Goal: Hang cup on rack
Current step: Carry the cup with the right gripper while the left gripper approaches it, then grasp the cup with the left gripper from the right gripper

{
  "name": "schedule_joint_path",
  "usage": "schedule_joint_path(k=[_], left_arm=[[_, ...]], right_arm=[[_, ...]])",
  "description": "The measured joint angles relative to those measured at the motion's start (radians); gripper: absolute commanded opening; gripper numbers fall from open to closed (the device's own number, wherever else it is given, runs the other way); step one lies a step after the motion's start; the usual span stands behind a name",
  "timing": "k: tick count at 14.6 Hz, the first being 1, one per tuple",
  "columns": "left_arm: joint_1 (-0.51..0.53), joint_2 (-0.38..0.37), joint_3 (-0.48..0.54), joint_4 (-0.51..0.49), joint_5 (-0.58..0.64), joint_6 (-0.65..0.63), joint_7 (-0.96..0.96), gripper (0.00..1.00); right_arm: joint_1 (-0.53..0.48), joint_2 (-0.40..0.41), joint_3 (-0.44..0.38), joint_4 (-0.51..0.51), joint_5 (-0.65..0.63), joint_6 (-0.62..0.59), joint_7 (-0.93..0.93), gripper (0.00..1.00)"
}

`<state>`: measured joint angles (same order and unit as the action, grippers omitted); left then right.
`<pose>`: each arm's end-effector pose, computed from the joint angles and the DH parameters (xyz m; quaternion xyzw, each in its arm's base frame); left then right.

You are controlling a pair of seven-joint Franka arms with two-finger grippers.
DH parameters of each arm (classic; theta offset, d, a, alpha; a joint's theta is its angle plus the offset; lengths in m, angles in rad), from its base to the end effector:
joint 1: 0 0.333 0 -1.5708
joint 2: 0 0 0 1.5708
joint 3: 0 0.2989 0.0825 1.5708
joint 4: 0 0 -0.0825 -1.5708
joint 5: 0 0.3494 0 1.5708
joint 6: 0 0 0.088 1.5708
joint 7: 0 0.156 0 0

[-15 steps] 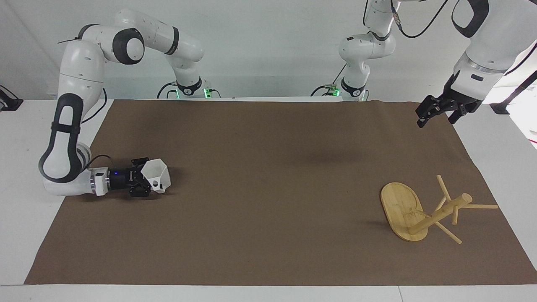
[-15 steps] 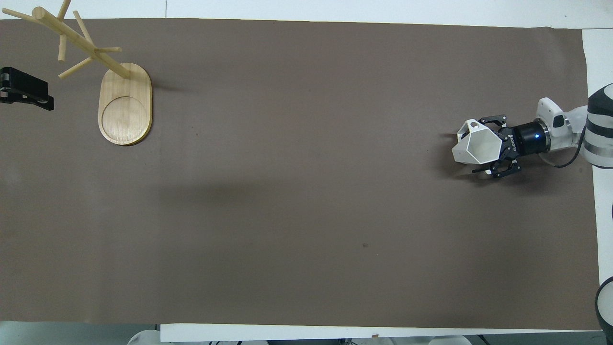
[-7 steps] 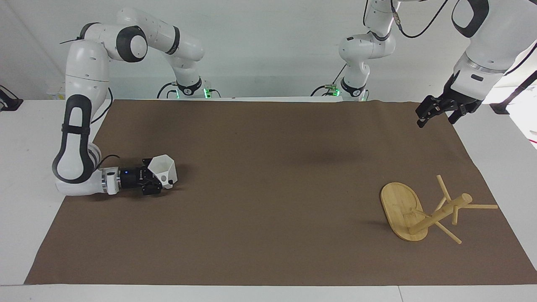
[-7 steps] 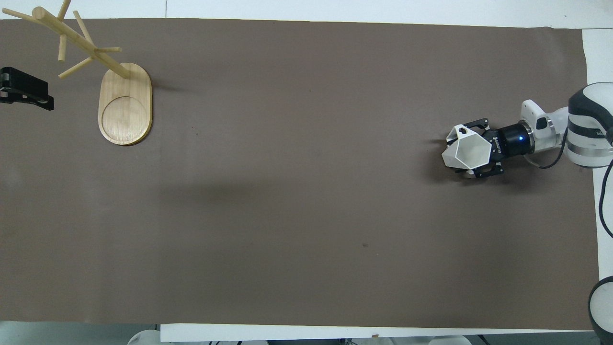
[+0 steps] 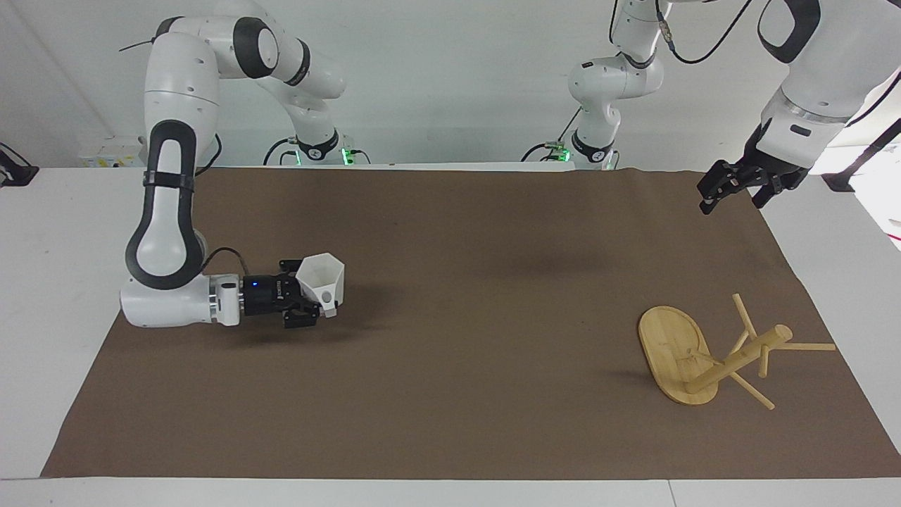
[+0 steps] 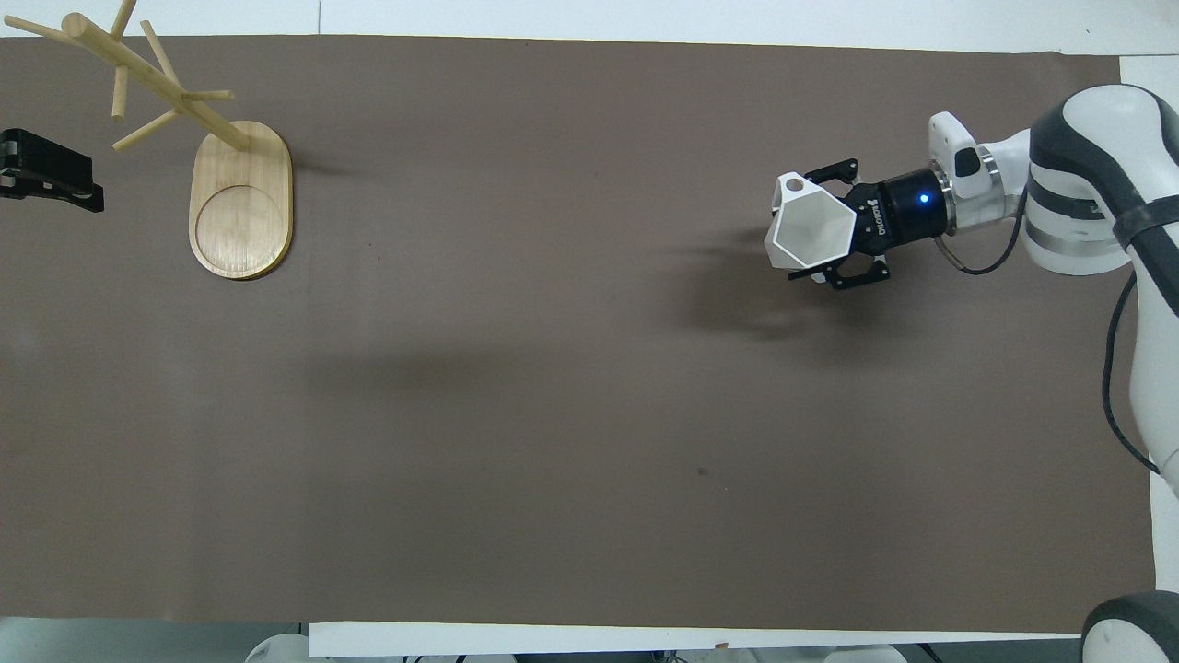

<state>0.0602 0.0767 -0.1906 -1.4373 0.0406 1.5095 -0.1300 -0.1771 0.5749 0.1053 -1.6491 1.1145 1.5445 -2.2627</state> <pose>0.5331 -0.0595 0.5713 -0.9999 -0.0013 -0.0001 0.0131 0.5942 0.0922 0.2955 -0.5021 -0.6239 -0.3752 0.4667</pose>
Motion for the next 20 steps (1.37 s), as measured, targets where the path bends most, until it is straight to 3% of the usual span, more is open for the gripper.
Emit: schedule_joint_path(k=[4, 7, 10, 13, 17, 20], left_arm=[[-0.038, -0.002, -0.013, -0.005, -0.016, -0.006, -0.076, 1.00], [-0.196, -0.016, -0.023, -0.033, -0.020, 0.063, -0.451, 1.00], [-0.333, -0.047, -0.029, -0.108, -0.020, 0.114, -0.683, 0.99], [-0.410, -0.051, -0.030, -0.153, -0.020, 0.141, -0.847, 0.99], [-0.464, -0.026, -0.029, -0.244, -0.020, 0.277, -0.986, 0.98], [-0.475, 0.013, -0.028, -0.251, -0.019, 0.342, -0.998, 0.95]], right_arm=[[0.181, 0.003, 0.001, -0.019, 0.211, 0.172, 0.059, 0.17], [0.336, 0.003, 0.002, -0.021, 0.341, 0.342, 0.078, 0.17], [0.457, 0.000, 0.002, -0.020, 0.401, 0.491, 0.111, 0.18], [0.504, -0.010, 0.002, -0.017, 0.432, 0.600, 0.118, 0.18], [0.514, -0.025, 0.002, -0.016, 0.448, 0.604, 0.118, 0.19], [0.515, -0.030, 0.002, -0.016, 0.451, 0.604, 0.118, 0.19]])
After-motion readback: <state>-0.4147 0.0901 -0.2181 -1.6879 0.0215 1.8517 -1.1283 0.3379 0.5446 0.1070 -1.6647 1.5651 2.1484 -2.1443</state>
